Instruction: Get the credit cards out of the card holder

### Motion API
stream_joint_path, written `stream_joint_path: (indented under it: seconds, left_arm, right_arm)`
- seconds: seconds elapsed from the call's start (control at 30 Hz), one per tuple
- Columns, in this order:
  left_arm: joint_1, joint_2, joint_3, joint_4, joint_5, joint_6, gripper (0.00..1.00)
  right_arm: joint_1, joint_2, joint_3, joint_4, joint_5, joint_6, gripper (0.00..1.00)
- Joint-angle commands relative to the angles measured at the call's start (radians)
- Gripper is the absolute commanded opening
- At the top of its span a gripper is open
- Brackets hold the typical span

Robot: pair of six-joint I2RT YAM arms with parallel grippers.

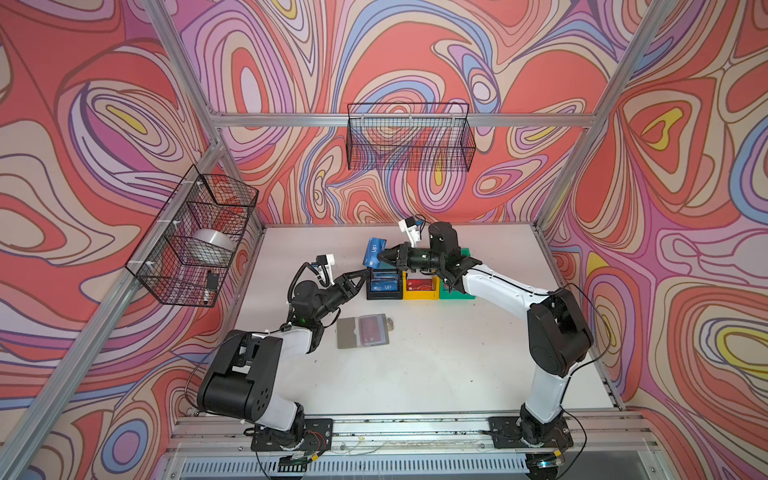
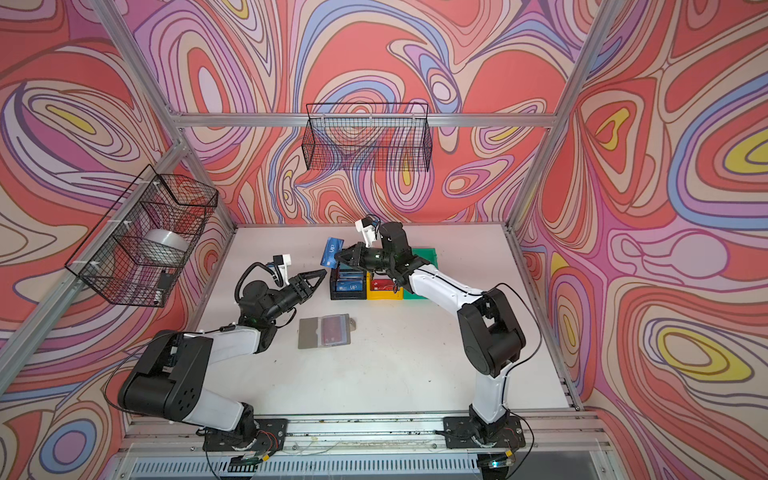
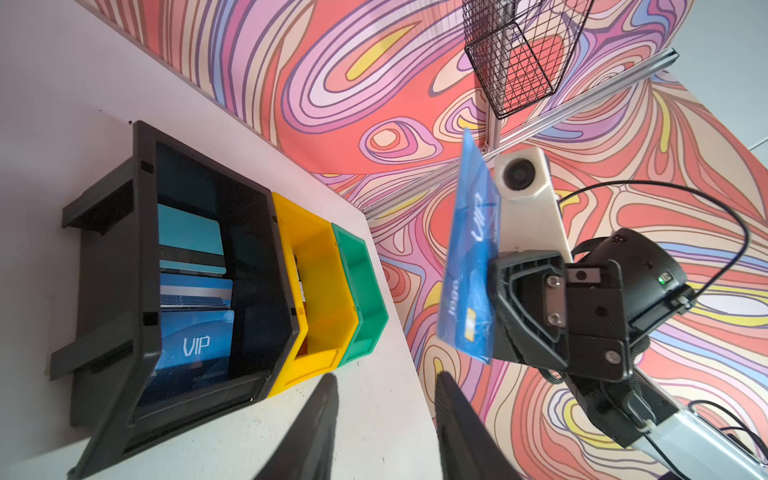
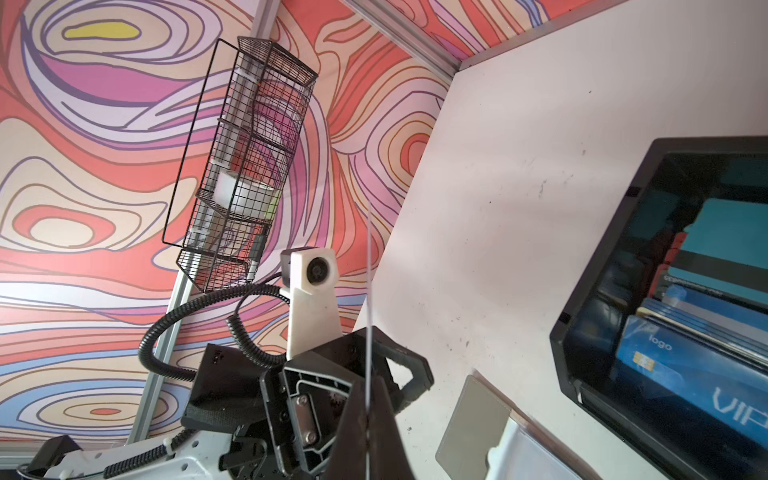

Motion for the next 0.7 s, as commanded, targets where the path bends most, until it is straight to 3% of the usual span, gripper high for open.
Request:
stream_joint_path:
  seconds: [0.0,0.67]
  left_arm:
    - [-0.009,0.027,0.02,0.148,-0.041,-0.021,0.42]
    - [-0.023,-0.065,-0.004,0.145,-0.081,0.005,0.44]
  right_arm:
    - [0.0,-0.008,-0.021,0.06,-0.019,0.028,0.0]
    - [-0.002,0.03,-0.046,0.122,-0.016,0.058,0.0]
